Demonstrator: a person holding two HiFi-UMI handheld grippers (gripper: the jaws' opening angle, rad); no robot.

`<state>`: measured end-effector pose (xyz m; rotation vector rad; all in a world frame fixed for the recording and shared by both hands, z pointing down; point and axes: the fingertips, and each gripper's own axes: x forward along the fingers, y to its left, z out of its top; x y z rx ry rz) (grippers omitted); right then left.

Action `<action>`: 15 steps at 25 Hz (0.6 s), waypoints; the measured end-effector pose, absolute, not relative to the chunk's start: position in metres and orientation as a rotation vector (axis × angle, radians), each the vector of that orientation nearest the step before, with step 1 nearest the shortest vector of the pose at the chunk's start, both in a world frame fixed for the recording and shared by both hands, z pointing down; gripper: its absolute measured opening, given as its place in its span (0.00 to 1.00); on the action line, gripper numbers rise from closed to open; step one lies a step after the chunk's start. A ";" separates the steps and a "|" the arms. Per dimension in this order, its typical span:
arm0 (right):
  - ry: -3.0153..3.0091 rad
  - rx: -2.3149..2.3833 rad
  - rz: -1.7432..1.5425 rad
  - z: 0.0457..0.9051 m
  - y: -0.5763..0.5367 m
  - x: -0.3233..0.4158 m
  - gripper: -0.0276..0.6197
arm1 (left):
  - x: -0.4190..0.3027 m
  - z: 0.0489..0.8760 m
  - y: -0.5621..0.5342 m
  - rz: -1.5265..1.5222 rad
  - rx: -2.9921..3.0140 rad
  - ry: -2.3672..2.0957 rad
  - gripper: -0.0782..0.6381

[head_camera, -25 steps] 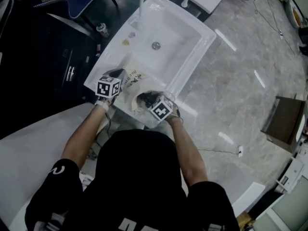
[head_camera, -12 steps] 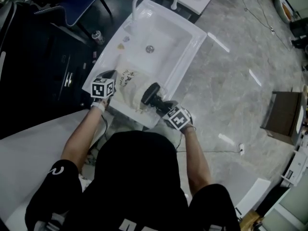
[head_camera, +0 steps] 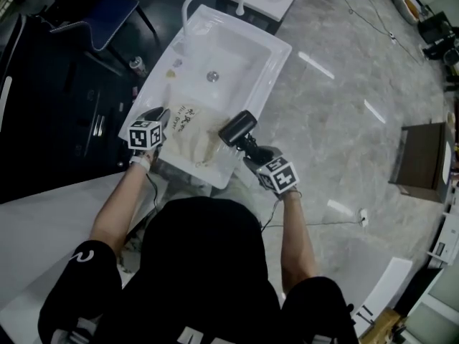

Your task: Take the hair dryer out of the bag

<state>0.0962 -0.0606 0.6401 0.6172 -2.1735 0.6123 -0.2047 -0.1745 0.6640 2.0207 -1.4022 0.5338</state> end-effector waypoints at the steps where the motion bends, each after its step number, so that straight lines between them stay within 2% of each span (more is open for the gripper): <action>1: -2.184 0.613 0.600 0.636 -0.065 0.092 0.33 | -0.206 0.659 -0.174 0.520 2.030 -1.420 0.22; 11: -2.278 0.445 0.463 0.615 -0.123 -0.016 0.33 | -0.236 0.597 -0.146 0.365 2.071 -1.658 0.21; 15: -2.301 0.344 0.426 0.615 -0.133 -0.071 0.33 | -0.256 0.586 -0.127 0.309 2.027 -1.730 0.13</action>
